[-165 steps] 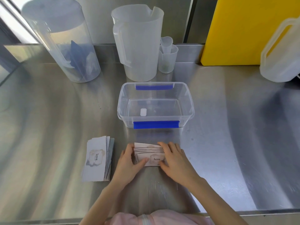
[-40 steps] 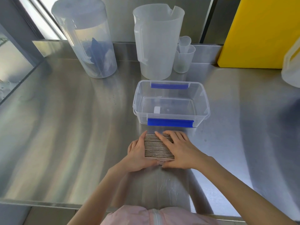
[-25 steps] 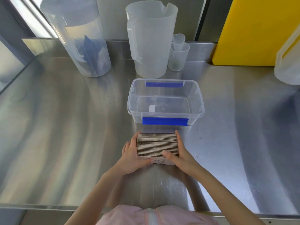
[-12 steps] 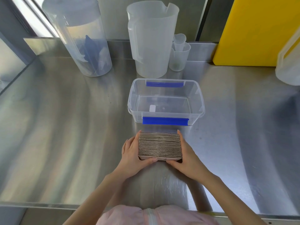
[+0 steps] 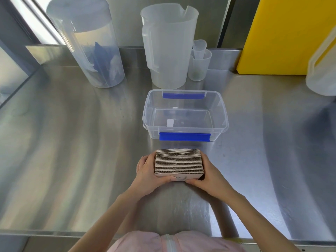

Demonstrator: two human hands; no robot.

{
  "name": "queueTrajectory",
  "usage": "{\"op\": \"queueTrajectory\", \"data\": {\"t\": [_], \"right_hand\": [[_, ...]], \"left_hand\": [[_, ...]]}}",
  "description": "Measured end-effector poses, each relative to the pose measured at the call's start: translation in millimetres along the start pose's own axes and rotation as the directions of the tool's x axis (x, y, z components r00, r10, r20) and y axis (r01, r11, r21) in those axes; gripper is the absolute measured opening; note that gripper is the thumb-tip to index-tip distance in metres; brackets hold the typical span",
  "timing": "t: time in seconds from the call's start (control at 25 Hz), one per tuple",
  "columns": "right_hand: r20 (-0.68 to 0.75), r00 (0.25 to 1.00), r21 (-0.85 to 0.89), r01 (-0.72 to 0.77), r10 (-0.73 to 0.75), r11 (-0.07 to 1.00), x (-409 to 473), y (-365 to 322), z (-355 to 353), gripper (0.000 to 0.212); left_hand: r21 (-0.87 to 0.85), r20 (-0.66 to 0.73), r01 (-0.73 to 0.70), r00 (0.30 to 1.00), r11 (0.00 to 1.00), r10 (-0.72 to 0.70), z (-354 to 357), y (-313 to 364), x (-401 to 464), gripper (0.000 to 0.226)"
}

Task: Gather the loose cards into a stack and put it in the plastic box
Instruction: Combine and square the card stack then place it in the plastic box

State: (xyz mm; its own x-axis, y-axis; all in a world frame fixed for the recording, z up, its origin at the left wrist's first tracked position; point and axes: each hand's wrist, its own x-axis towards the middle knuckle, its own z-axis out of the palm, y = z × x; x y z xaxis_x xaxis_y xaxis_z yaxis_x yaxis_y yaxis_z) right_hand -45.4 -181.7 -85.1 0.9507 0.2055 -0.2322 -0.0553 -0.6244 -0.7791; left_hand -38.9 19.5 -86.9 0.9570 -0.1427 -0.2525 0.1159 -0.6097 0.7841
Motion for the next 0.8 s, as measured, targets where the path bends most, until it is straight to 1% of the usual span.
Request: {"op": "queueTrajectory", "data": {"t": [0.12, 0.2, 0.28, 0.36, 0.4, 0.48, 0.52, 0.56, 0.6, 0.64, 0.72, 0.8], "right_hand": [[0.076, 0.996, 0.114, -0.058, 0.050, 0.992, -1.6, -4.8, -7.7, 0.072], [0.106, 0.993, 0.211, -0.081, 0.060, 0.974, -1.3, -9.6, -11.2, 0.063], [0.123, 0.991, 0.282, -0.091, 0.058, 0.955, -2.6, -15.0, -13.9, 0.056], [0.169, 0.984, 0.305, -0.105, 0.054, 0.947, -4.7, -22.5, -19.8, 0.056], [0.207, 0.978, 0.300, -0.104, 0.042, 0.948, -4.8, -27.4, -24.6, 0.060], [0.260, 0.965, 0.276, -0.112, 0.038, 0.955, -1.7, -37.8, -38.3, 0.080], [0.263, 0.964, 0.244, -0.115, 0.048, 0.963, 0.4, -44.8, -46.9, 0.089], [0.250, 0.967, 0.178, -0.091, 0.044, 0.980, 2.8, -53.8, -55.3, 0.094], [0.243, 0.970, 0.075, -0.035, 0.016, 0.997, 6.3, -62.7, -61.5, 0.095], [0.257, 0.966, -0.044, 0.043, -0.031, 0.998, 9.9, -71.1, -65.5, 0.095], [0.344, 0.934, -0.236, 0.183, -0.094, 0.954, 17.5, -84.8, -66.3, 0.091], [0.402, 0.910, -0.283, 0.230, -0.102, 0.931, 25.2, -91.8, -63.7, 0.083]], "left_hand": [[-0.257, 0.057, 0.067, 0.997, 0.964, -0.054, -11.2, 13.2, -3.7, 0.075], [-0.388, 0.069, 0.083, 0.996, 0.918, -0.060, -15.3, 22.0, -4.0, 0.065], [-0.443, 0.059, 0.068, 0.997, 0.894, -0.047, -17.7, 29.2, -2.6, 0.061], [-0.448, 0.046, 0.045, 0.999, 0.893, -0.027, -19.6, 34.0, -1.4, 0.059], [-0.448, 0.040, 0.040, 0.999, 0.893, -0.025, -21.1, 35.5, -1.2, 0.058], [-0.450, 0.024, 0.031, 0.999, 0.892, -0.023, -25.7, 37.5, 0.5, 0.057], [-0.445, 0.024, 0.029, 0.999, 0.895, -0.021, -28.0, 38.8, 1.8, 0.058], [-0.438, 0.033, 0.026, 0.999, 0.899, -0.013, -30.5, 40.0, 2.8, 0.058], [-0.430, 0.047, 0.021, 0.999, 0.903, -0.001, -32.2, 41.1, 4.0, 0.058], [-0.421, 0.061, 0.014, 0.998, 0.907, 0.013, -33.9, 42.2, 4.9, 0.058], [-0.403, 0.081, -0.007, 0.996, 0.915, 0.044, -35.9, 42.9, 7.0, 0.058], [-0.387, 0.086, -0.019, 0.995, 0.922, 0.057, -38.5, 44.8, 9.5, 0.061]]}}
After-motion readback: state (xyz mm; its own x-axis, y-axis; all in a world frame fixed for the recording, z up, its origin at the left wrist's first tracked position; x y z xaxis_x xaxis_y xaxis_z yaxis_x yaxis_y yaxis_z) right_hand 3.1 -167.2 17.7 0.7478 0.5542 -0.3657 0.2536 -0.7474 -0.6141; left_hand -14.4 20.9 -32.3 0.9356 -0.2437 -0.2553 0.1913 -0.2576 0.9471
